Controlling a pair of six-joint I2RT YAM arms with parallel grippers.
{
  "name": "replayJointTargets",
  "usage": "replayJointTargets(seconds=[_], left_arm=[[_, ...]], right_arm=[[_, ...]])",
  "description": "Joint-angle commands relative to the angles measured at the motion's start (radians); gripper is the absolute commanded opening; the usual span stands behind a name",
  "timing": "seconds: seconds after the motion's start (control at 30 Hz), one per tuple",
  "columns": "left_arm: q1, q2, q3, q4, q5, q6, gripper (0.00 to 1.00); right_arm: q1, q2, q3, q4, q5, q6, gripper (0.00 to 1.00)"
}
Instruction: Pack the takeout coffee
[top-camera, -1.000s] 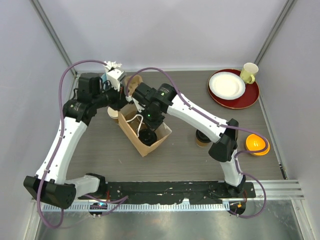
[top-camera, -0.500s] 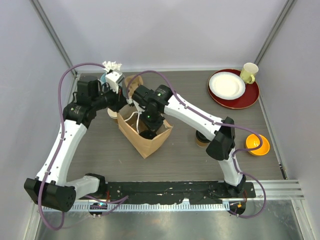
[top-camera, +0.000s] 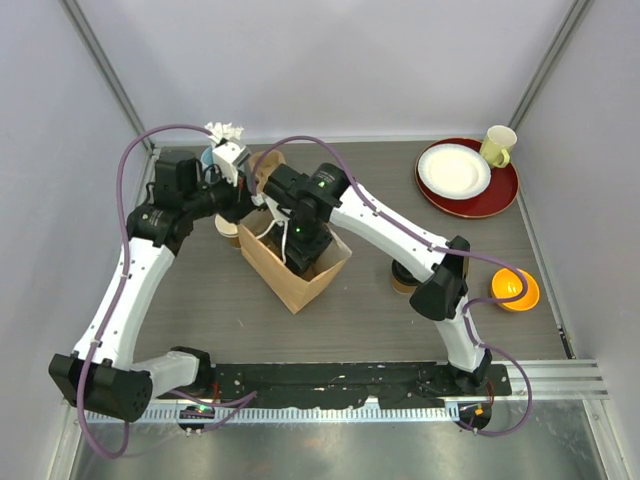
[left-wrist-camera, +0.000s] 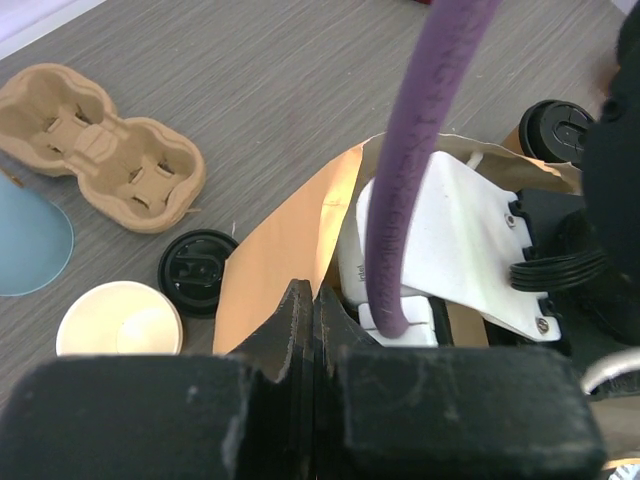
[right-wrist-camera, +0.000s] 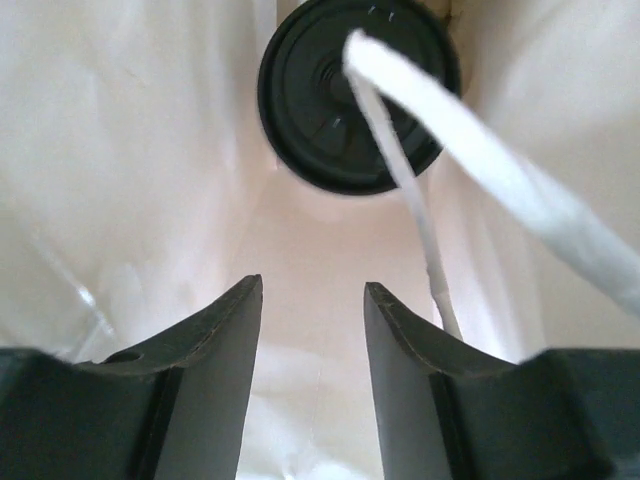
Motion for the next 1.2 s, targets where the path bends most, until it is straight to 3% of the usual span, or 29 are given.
replayJointTargets(seconds=[0.0, 0.17, 0.33, 0.37, 0.47, 0.8, 0.97, 1.17], left_arm=[[-0.023, 0.013, 0.033, -0.084, 0.171, 0.016, 0.0], [-0.023, 0.014, 0.041, -0.13, 0.171, 0.043, 0.0], [-0.023, 0.014, 0.039, -0.144, 0.18, 0.052, 0.0], [-0.023, 0.016, 0.039, -0.147, 0.181, 0.052, 0.0], [-0.023, 0.019, 0.039, -0.156, 0.181, 0.059, 0.0], [-0.022, 0.024, 0.039, -0.171, 0.189, 0.077, 0.0], [-0.023, 0.022, 0.035, -0.174, 0.183, 0.08, 0.0], [-0.023, 0.025, 0.036, -0.165, 0.181, 0.075, 0.0]], right_arm=[[-0.005, -0.041, 0.079, 0.054, 0.007, 0.055, 0.52], [-0.002, -0.073, 0.084, 0.07, 0.033, 0.063, 0.56], [-0.004, -0.086, 0.135, 0.071, 0.053, 0.075, 0.72], [-0.002, -0.089, 0.139, 0.076, 0.058, 0.077, 0.8], [-0.002, -0.112, 0.15, 0.109, 0.07, 0.084, 0.86], [-0.011, -0.166, 0.154, 0.243, 0.064, 0.12, 0.87], [-0.169, -0.245, 0.153, 0.355, 0.012, 0.274, 0.81], [-0.238, -0.368, 0.041, 0.473, 0.018, 0.348, 0.8]])
